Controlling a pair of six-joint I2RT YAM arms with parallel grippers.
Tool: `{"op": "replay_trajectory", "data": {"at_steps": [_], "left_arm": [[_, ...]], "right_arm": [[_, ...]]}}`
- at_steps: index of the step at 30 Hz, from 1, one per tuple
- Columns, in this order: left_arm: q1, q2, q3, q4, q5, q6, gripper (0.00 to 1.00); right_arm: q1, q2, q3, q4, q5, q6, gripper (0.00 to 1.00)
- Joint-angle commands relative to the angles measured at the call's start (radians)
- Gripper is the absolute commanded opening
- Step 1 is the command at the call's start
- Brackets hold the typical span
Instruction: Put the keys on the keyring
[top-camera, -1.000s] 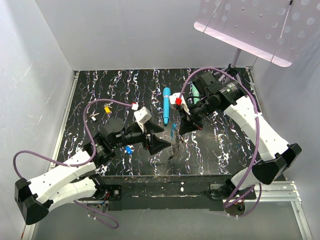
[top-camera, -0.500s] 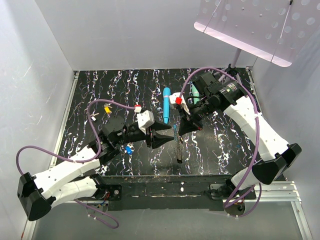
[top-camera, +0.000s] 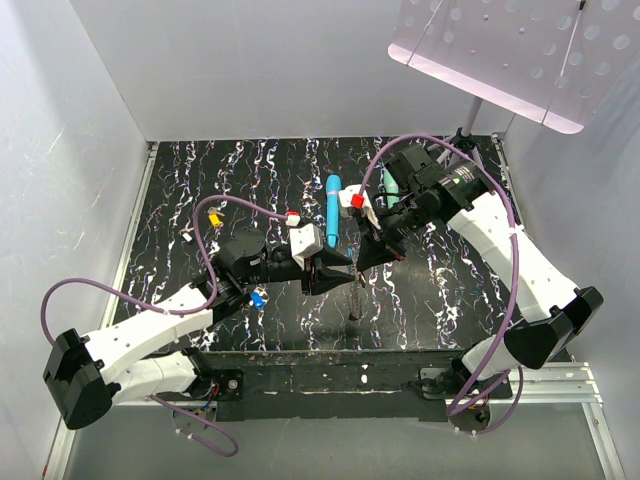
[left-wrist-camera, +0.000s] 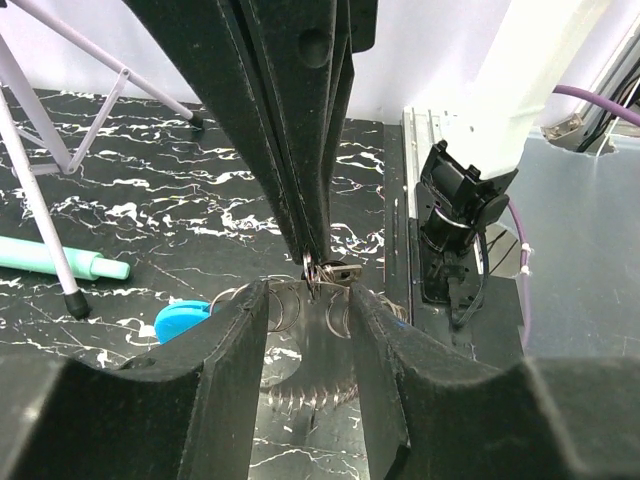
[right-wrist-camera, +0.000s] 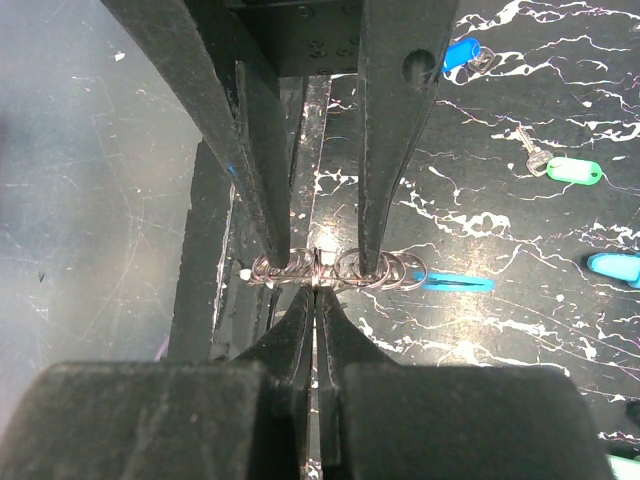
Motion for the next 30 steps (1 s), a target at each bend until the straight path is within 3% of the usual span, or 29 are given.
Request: {"op": "replay_trajectory", "data": {"at_steps": [1,30], "left_arm": [[0.001,-0.006,0.049,-0.008,-0.006,0.015,0.36],[0.001,-0.010,0.081,-0.058,-0.058,0.002,0.24]], "right_arm": [[-0.003,-0.022,0.017,-0.071,-0.051,0.006,0.01],[-0.003,-0.017,0.017,-0.063,-0.045,0.018,0.01]]}}
